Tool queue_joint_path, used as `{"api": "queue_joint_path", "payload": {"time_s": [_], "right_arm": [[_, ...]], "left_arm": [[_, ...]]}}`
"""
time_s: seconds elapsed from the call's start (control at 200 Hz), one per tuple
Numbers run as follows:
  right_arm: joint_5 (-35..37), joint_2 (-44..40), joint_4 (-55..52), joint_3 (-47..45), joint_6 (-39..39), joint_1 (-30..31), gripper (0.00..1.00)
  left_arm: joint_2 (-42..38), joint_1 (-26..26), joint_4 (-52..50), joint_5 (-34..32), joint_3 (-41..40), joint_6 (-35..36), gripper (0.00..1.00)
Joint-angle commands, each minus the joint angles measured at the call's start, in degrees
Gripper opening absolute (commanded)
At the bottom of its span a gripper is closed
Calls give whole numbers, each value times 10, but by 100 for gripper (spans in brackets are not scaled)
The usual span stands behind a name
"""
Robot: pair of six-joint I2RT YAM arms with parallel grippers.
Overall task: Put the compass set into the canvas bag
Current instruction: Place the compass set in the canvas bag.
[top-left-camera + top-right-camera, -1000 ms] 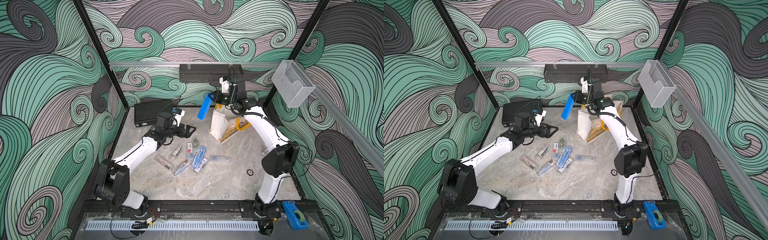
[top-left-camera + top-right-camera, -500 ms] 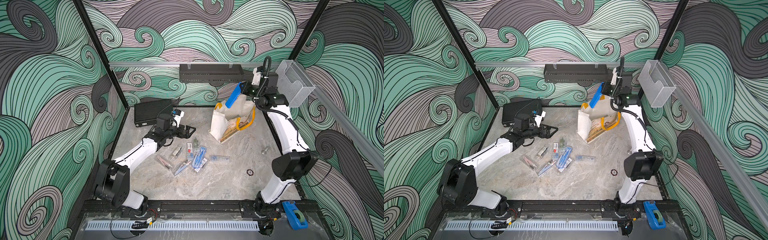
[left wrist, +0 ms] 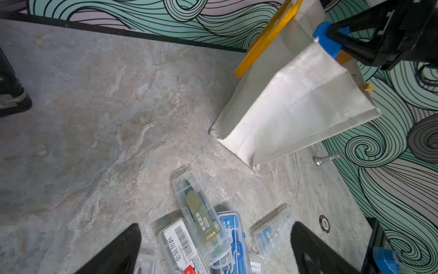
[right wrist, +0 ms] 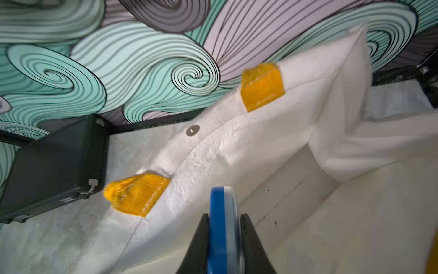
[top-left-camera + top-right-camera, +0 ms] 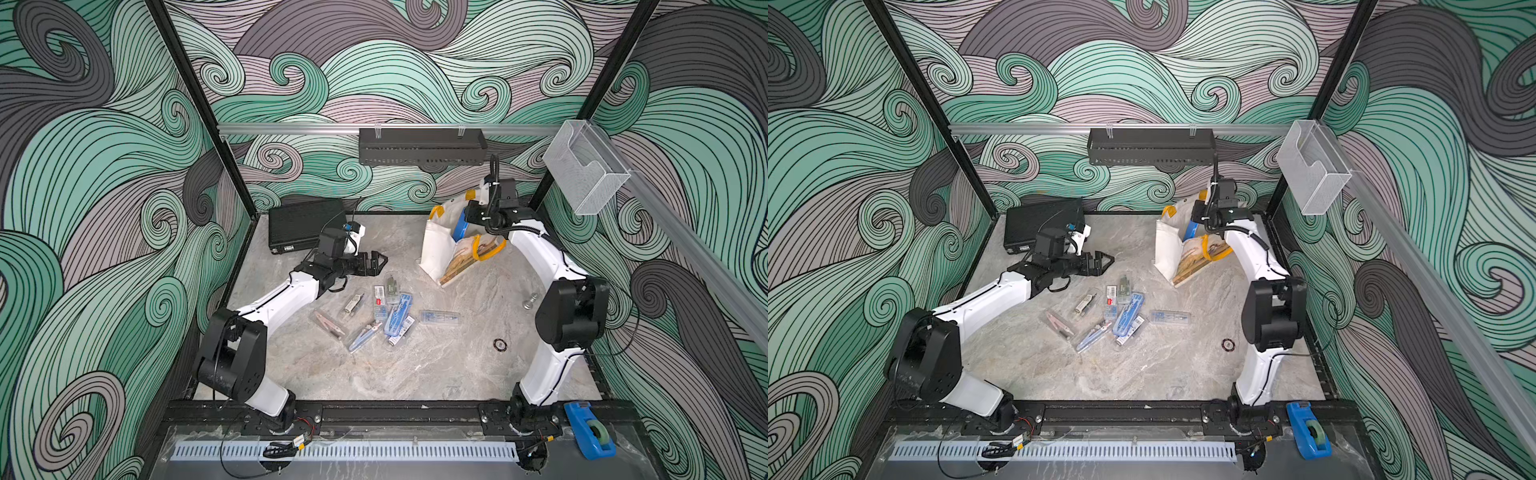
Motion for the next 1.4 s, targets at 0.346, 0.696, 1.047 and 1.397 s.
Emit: {"api": "queue_joint_path", "payload": {"time_s": [0.346, 0.696, 1.047, 1.397], "right_arm": [[39, 49, -12, 12, -9, 4, 15], [18, 45, -25, 40, -14, 4, 24], [-6, 41, -58, 70, -15, 5, 43], [34, -81, -105, 32, -105, 96, 54]], "left_arm": [[37, -14, -98, -97, 40, -56, 99], [47, -14, -191, -180, 79, -95, 99], [44, -14, -200, -193, 74, -95, 99], [55, -14, -227, -201, 87, -102, 99]]}}
